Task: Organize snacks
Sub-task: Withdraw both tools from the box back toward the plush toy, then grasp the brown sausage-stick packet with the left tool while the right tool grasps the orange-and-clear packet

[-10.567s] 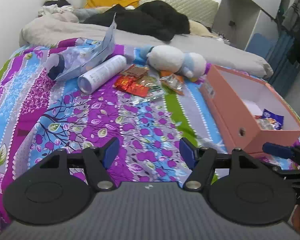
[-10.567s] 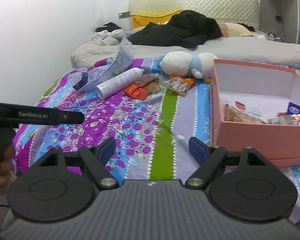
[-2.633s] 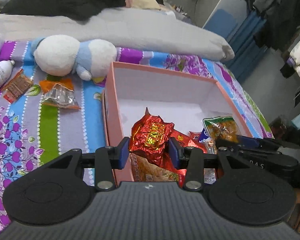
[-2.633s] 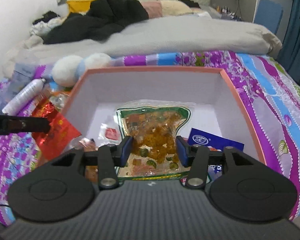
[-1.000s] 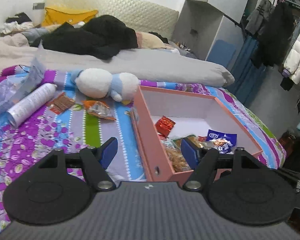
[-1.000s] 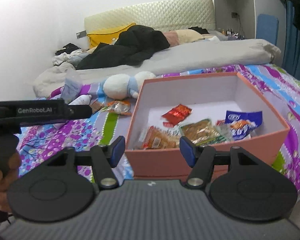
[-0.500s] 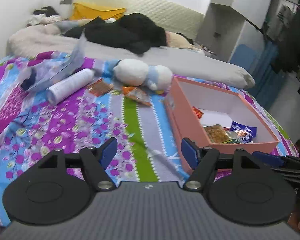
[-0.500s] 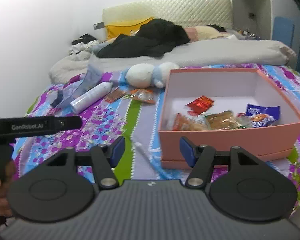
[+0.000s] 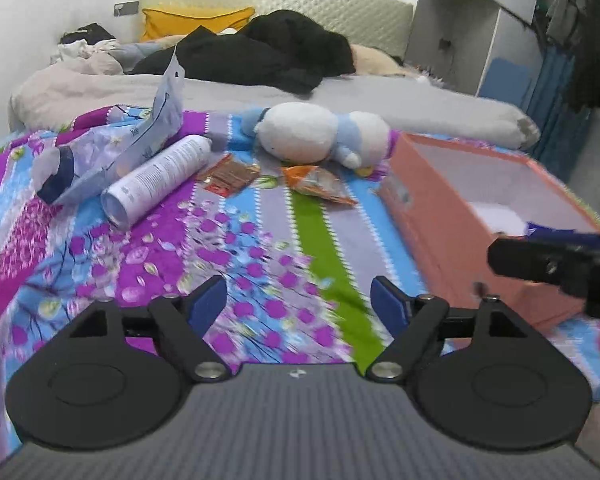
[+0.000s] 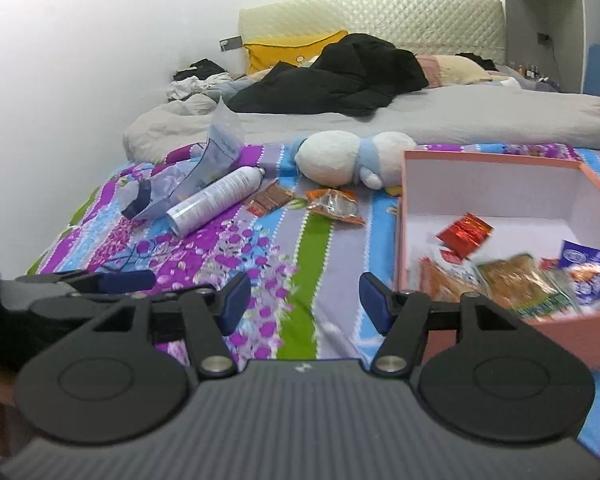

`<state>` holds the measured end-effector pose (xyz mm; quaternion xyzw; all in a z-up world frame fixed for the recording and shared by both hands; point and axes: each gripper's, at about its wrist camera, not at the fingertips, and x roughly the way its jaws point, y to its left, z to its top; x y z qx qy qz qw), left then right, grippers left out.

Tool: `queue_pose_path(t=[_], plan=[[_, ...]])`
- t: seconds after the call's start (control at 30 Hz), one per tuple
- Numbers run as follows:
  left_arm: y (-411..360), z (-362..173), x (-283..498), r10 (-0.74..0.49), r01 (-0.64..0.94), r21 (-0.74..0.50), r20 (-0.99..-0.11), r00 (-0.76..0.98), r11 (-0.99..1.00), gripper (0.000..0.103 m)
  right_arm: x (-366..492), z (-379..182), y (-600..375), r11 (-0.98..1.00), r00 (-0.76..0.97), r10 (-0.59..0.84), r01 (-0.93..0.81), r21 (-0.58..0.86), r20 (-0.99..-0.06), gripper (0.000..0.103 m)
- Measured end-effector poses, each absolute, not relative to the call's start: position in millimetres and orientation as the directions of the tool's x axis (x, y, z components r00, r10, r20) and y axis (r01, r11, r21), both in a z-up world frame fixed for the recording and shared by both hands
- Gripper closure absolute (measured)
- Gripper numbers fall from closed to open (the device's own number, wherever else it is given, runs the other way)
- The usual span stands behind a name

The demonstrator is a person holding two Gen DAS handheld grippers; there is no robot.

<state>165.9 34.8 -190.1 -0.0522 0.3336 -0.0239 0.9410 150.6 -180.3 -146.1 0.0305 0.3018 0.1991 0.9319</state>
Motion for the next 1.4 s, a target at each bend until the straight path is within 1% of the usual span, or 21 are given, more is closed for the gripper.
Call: queue_pose_path(t=[0.2, 0.43, 0.53, 0.67, 0.77, 0.8, 0.83, 0.87, 0.9, 1.0, 1.13, 1.2, 1.3, 1.4], plan=[[62, -211, 232, -0.038, 0.023, -0.033, -0.635, 0.772, 0.999, 0.011, 206, -153, -154, 0.911, 0.725, 0.403, -0.374, 0.172, -0.559, 0.041], [86, -250, 321, -0.035, 0.068, 0.025, -0.666, 0.745, 0.997, 0.011, 293, -179, -127, 0.921, 0.693, 0.377, -0.348, 0.173, -0.614, 0.041], [90, -263, 350, -0.037, 0.085, 0.040, -0.667, 0.745, 0.996, 0.011, 328, -193, -116, 0.922, 0.672, 0.374, -0.344, 0.178, -0.640, 0.041], [86, -277, 383, -0.004, 0.117, 0.134, -0.640, 0.768, 0.984, 0.011, 367, -209, -103, 0.931, 0.662, 0.341, -0.336, 0.143, -0.668, 0.041], [87, -284, 410, 0.011, 0.123, 0.161, -0.646, 0.763, 0.979, 0.011, 391, -218, -97, 0.938, 0.641, 0.311, -0.325, 0.119, -0.701, 0.040], [88, -286, 416, 0.012, 0.123, 0.164, -0.645, 0.764, 0.979, 0.011, 398, -221, -97, 0.940, 0.633, 0.303, -0.320, 0.115, -0.712, 0.038], [89, -288, 424, 0.009, 0.131, 0.170, -0.646, 0.764, 0.977, 0.011, 405, -222, -98, 0.941, 0.624, 0.302, -0.318, 0.119, -0.721, 0.033], [90, -290, 430, 0.010, 0.140, 0.179, -0.648, 0.761, 0.974, 0.011, 412, -224, -99, 0.941, 0.617, 0.304, -0.314, 0.127, -0.726, 0.021], [90, -292, 436, 0.012, 0.149, 0.192, -0.651, 0.759, 0.970, 0.011, 418, -225, -100, 0.942, 0.616, 0.304, -0.307, 0.134, -0.727, 0.016], [91, -296, 449, 0.011, 0.169, 0.211, -0.655, 0.755, 0.963, 0.011, 433, -231, -99, 0.944, 0.607, 0.291, -0.306, 0.120, -0.740, 0.016], [97, -305, 464, 0.006, 0.156, 0.184, -0.666, 0.746, 0.971, 0.012, 453, -242, -99, 0.940, 0.562, 0.309, -0.304, 0.156, -0.767, 0.016], [100, -310, 469, 0.000, 0.159, 0.182, -0.657, 0.754, 0.970, 0.012, 460, -249, -98, 0.933, 0.547, 0.327, -0.314, 0.173, -0.771, 0.017], [103, -314, 474, -0.018, 0.162, 0.163, -0.648, 0.762, 0.973, 0.012, 472, -262, -97, 0.944, 0.528, 0.302, -0.281, 0.171, -0.794, 0.017], [103, -318, 477, -0.018, 0.162, 0.173, -0.627, 0.779, 0.971, 0.013, 478, -274, -99, 0.947, 0.496, 0.301, -0.256, 0.194, -0.814, 0.017]])
